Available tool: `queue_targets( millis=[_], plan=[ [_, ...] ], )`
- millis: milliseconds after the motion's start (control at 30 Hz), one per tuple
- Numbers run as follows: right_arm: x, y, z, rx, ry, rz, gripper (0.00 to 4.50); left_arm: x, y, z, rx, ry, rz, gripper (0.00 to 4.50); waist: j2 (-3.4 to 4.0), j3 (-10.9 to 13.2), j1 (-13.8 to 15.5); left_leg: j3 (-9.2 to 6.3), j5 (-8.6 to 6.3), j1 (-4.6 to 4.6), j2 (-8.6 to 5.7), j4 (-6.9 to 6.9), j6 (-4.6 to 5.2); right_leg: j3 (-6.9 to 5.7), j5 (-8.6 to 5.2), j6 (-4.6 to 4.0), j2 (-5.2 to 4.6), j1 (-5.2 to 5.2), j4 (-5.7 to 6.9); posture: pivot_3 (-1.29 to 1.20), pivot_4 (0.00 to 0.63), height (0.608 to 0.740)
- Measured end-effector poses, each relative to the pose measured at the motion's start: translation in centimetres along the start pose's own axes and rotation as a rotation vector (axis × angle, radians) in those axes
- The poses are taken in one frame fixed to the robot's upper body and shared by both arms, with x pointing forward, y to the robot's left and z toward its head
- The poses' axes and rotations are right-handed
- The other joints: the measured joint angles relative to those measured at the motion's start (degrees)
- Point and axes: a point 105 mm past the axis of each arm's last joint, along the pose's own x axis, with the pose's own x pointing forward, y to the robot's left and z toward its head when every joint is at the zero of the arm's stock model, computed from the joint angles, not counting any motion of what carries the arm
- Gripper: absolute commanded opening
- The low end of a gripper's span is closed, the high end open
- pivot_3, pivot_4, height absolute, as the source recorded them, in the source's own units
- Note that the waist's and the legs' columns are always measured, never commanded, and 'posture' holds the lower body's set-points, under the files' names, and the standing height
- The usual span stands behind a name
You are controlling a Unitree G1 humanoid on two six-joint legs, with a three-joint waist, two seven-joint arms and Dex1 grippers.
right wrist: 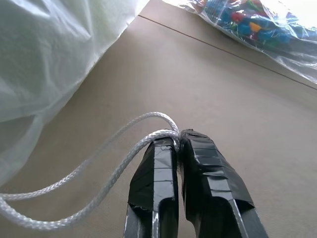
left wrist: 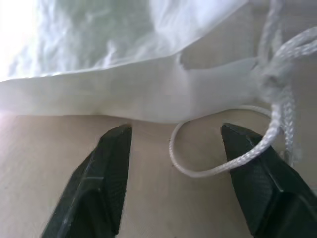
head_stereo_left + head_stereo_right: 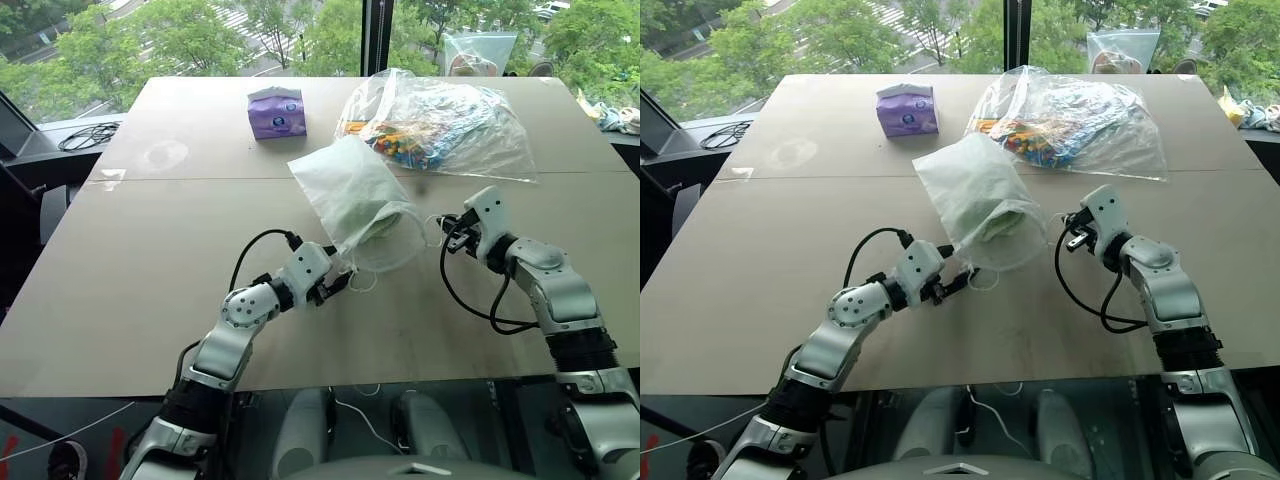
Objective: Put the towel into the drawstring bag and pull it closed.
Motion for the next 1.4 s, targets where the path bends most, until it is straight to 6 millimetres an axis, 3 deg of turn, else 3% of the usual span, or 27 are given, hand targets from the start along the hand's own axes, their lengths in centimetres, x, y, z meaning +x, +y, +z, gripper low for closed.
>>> queue_targets(
  millis=[100,267,400,533,600,700,800,933,1100,1400],
  plan=[
    [0.0,0.0,0.0,0.000,-0.001,-0.002,0.00,0.1,-0.1,0.2,0.007,-0.014,0.003,0.05,0.00,0.00,0.00,0.01,0.00,0.03,0.03,0.00,0.00,0.04,0.00,0.00,0.05,0.00,0.01,0.00,0.150,0.740],
    [0.1,0.1,0.0,0.000,-0.001,-0.004,0.00,-0.1,0.6,0.2,0.005,-0.038,0.106,0.05,0.00,0.00,0.02,0.04,0.00,0.03,0.03,0.05,0.00,0.08,0.00,0.01,0.05,0.01,0.02,0.00,0.150,0.740],
    [0.3,-0.4,0.5,-0.001,-0.037,-0.064,0.00,-1.9,4.9,0.1,0.001,-0.051,0.497,0.05,0.00,0.00,-0.02,0.02,0.00,0.04,0.06,0.12,0.00,0.09,0.01,0.03,0.09,0.02,0.06,0.00,0.150,0.740],
    [0.1,-4.1,2.5,0.010,-0.132,-0.265,0.00,-5.2,8.8,-0.2,0.078,0.000,0.842,0.05,0.00,0.00,0.03,0.02,0.00,0.04,0.05,0.19,0.00,0.10,0.04,0.07,0.16,0.03,0.10,0.00,0.150,0.740],
    [-0.3,-6.0,4.6,0.030,-0.234,-0.366,0.00,-6.6,10.5,0.3,0.112,0.008,0.986,0.05,-0.01,0.00,0.04,0.03,0.00,0.04,0.05,0.21,0.00,0.10,0.05,0.09,0.17,0.03,0.10,0.00,0.150,0.740],
    [-0.8,-7.5,7.3,0.020,-0.354,-0.476,0.00,-8.4,12.5,1.1,0.124,0.000,1.153,0.05,-0.01,0.00,0.07,0.02,0.00,0.04,0.05,0.22,0.00,0.10,0.05,0.10,0.18,0.04,0.09,0.00,0.150,0.740],
    [-1.5,-8.9,7.9,0.025,-0.410,-0.618,0.00,-11.3,14.3,0.7,0.082,0.031,1.340,0.05,-0.02,-0.01,0.02,0.03,0.00,0.03,0.05,0.20,0.00,0.11,0.05,0.10,0.17,0.04,0.09,0.00,0.150,0.740],
    [-2.5,-10.6,6.3,0.076,-0.387,-0.802,0.00,-14.5,14.9,-1.7,-0.064,0.121,1.528,0.05,-0.02,-0.01,0.05,0.04,0.00,-0.03,0.05,0.18,0.00,0.10,0.06,0.10,0.14,0.03,0.08,0.00,0.150,0.740],
    [-4.1,-12.2,5.1,0.198,-0.388,-0.982,0.00,-15.9,14.7,-3.0,-0.166,0.183,1.621,0.05,-0.03,-0.02,0.03,0.02,0.01,-0.01,0.05,0.19,-0.01,0.08,0.06,0.10,0.14,0.04,0.10,0.00,0.150,0.740],
    [-6.6,-13.6,-2.4,0.705,-0.202,-1.269,0.00,-16.5,14.5,-4.4,-0.382,0.196,1.719,0.05,-0.03,-0.02,-0.04,0.06,0.01,-0.01,0.05,0.21,-0.01,0.13,0.06,0.10,0.14,0.04,0.11,0.00,0.150,0.740]
  ],
)
